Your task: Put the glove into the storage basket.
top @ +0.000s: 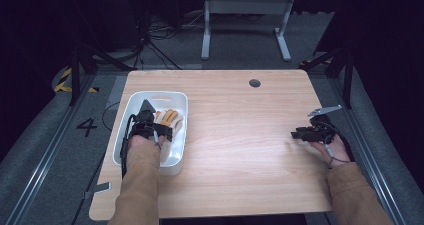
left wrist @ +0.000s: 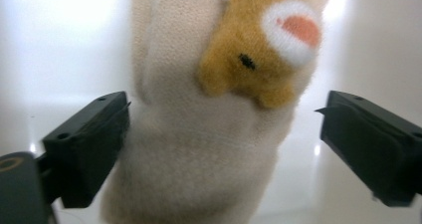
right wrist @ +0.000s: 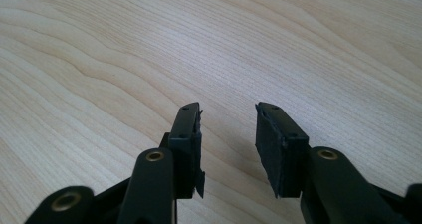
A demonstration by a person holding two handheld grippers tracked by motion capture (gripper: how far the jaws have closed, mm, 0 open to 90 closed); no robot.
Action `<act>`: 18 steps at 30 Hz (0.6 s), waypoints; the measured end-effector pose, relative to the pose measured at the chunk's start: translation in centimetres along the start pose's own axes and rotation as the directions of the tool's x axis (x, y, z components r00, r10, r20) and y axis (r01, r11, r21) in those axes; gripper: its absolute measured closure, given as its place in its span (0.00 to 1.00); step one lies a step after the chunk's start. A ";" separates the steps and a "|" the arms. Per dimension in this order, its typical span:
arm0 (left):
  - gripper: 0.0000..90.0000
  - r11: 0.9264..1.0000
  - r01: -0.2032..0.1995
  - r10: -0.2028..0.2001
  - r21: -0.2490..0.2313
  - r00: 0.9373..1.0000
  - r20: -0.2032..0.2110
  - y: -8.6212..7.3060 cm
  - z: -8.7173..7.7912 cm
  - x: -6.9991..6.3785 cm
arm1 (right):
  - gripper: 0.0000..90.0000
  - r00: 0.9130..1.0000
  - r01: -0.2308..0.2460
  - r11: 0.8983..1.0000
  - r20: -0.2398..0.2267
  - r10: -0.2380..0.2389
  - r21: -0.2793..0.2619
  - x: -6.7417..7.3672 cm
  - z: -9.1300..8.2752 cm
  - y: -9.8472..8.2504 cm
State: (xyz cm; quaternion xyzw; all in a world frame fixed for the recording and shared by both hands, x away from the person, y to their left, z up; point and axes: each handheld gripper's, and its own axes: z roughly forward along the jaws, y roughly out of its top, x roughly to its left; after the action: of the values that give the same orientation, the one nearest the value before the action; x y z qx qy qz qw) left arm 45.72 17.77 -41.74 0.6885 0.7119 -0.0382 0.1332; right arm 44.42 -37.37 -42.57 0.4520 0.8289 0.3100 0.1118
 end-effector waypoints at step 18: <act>0.00 0.998 0.001 -0.002 -0.066 1.000 -0.010 0.3 -1.3 0.5 | 0.70 1.000 0.005 1.000 0.001 -0.005 0.003 0.0 0.1 0.0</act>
State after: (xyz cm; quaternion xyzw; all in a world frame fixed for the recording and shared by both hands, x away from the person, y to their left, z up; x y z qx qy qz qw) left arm 45.88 18.55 -40.56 0.6834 0.7139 -0.0113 0.1520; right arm 44.46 -37.35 -42.69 0.4503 0.8304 0.3081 0.1125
